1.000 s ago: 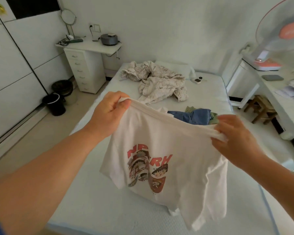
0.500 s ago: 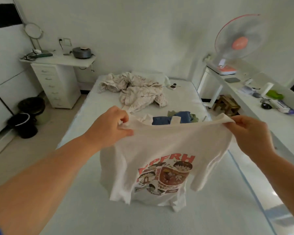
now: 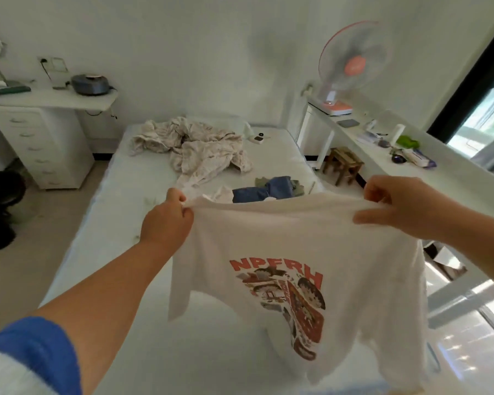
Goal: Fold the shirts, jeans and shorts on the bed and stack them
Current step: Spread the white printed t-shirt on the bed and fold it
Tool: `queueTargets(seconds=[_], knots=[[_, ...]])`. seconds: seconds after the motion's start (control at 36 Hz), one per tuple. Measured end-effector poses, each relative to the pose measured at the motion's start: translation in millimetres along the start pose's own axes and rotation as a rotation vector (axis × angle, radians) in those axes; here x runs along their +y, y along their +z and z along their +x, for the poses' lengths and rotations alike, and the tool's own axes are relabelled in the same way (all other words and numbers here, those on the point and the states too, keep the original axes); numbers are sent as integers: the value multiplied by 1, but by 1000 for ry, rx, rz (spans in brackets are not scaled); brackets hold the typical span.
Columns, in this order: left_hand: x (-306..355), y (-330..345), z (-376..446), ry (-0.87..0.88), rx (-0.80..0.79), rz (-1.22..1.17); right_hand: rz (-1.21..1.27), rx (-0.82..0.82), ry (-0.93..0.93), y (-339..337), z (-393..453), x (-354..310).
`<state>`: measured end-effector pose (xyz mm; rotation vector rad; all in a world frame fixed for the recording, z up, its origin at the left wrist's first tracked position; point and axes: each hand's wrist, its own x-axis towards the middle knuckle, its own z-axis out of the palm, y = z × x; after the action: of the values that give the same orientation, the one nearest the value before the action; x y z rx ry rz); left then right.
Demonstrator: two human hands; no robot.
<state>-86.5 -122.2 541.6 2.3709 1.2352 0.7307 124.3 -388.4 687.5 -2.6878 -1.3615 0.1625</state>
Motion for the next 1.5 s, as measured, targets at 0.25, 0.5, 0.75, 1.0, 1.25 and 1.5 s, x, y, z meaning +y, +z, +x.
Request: queueTargets(seconds=[0.25, 0.5, 0.75, 1.0, 1.25, 1.5], knots=[[-4, 4, -11, 65, 94, -129, 179, 510, -182, 21, -19, 24], [5, 7, -12, -7, -89, -114, 636, 428, -43, 16, -17, 7], [-18, -2, -14, 7, -94, 10, 441, 126, -24, 13, -12, 0], [-3, -18, -6, -164, 93, -380, 36, -373, 16, 36, 12, 49], [31, -16, -42, 18, 253, -70, -184, 65, 67, 59, 49, 137], [143, 23, -69, 44, 176, -251, 377, 421, 235, 18, 64, 250]])
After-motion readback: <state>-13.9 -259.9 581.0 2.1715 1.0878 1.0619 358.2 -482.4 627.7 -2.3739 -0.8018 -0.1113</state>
